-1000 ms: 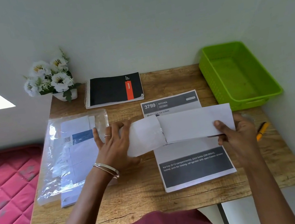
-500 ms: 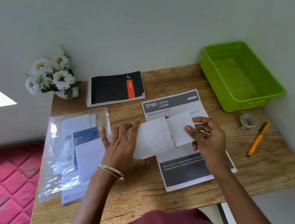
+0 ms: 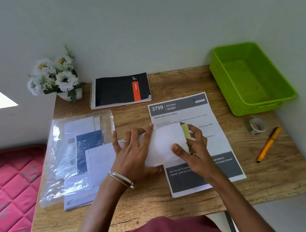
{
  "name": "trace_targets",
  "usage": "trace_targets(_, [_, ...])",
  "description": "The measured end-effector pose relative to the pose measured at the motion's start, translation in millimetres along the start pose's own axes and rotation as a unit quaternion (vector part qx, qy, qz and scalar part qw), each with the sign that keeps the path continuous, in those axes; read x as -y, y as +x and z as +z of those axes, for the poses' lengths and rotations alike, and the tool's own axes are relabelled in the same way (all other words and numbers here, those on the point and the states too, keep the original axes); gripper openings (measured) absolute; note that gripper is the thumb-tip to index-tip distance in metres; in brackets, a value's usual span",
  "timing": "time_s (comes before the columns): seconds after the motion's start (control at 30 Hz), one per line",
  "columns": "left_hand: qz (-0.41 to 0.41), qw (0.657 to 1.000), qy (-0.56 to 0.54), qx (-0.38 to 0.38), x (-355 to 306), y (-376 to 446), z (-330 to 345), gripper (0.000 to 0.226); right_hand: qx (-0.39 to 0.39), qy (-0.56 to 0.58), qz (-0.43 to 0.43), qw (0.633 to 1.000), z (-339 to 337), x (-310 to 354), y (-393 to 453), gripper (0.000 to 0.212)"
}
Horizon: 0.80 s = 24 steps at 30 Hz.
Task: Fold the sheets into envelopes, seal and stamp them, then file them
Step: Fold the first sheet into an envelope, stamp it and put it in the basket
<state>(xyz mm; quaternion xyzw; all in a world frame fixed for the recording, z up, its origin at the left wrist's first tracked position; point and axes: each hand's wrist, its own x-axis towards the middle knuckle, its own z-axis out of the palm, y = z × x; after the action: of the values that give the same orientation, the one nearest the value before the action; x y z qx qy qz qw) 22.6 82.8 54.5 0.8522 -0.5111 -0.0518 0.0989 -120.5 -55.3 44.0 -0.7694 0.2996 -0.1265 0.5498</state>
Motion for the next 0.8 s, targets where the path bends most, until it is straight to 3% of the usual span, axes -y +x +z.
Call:
trace_targets(0.13, [0.014, 0.999, 0.026, -0.012, 1, 0, 5, 0.112, 0.042, -0.019, 0.007, 0.999, 0, 6, 1, 0.046])
trace_targets(0.33, [0.004, 1.000, 0.019, -0.002, 4, 0, 4, 0.113, -0.036, 0.044, -0.022, 0.998, -8, -2, 4, 0.041])
trace_targets(0.43, [0.004, 1.000, 0.024, 0.002, 1, 0, 4, 0.114, 0.009, 0.032, -0.020, 0.999, -9, 0, 4, 0.034])
trace_targets(0.57, [0.017, 0.999, 0.032, 0.010, -1, 0, 7, 0.116, 0.052, -0.016, -0.006, 0.999, -7, 1, 5, 0.045])
trace_targets(0.7, [0.013, 0.999, 0.040, 0.011, 1, -1, 7, 0.116, 0.085, -0.044, -0.003, 0.995, -13, 3, 7, 0.034])
trace_targets(0.8, [0.006, 0.999, 0.049, 0.014, 2, -2, 7, 0.119, 0.051, 0.045, 0.007, 0.998, -15, 6, 5, 0.041])
